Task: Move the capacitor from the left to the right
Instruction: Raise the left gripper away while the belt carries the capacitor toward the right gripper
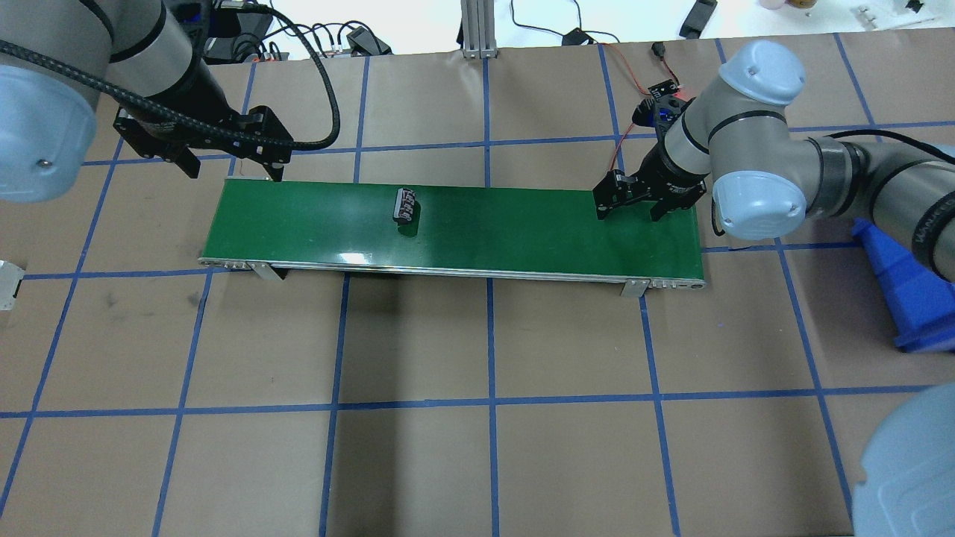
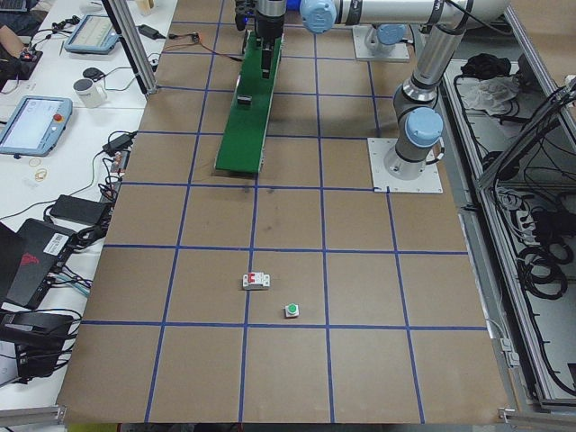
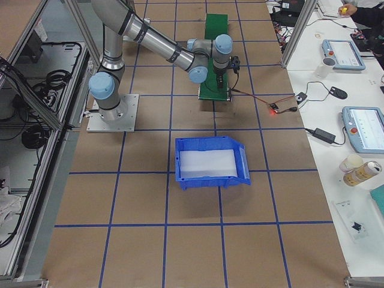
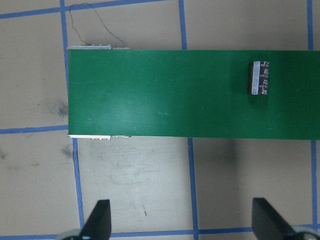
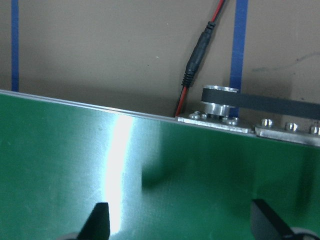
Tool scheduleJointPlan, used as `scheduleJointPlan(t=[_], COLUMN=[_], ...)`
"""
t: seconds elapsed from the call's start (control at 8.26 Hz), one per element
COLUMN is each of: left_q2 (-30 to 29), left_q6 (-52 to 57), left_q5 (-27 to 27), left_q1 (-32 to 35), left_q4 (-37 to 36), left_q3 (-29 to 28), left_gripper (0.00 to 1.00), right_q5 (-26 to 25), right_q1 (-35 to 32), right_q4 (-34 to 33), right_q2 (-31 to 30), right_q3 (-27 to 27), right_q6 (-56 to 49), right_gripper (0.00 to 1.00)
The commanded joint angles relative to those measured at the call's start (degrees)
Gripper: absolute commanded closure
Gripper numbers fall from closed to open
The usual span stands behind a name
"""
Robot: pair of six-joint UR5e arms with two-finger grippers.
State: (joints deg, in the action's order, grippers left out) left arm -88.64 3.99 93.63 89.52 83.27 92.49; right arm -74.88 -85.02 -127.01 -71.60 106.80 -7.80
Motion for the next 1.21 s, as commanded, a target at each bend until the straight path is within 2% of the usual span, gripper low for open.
scheduleJointPlan(t=[0.0,1.09], left_q2=[0.0,-0.1], left_q6=[-0.2,0.2], left_q5=[-1.7,-1.8], left_q1=[0.0,0.0], left_q4=[-0.1,-0.2], left_q3=[0.0,0.1], left_gripper=[0.0,0.0], right_q5=[0.0,0.4], right_q1=[0.0,0.0], right_q4=[0.2,0.3], right_q2=[0.1,0.2], right_q3=[-0.4,-0.8], right_q6=[-0.5,0.2], right_gripper=[0.0,0.0])
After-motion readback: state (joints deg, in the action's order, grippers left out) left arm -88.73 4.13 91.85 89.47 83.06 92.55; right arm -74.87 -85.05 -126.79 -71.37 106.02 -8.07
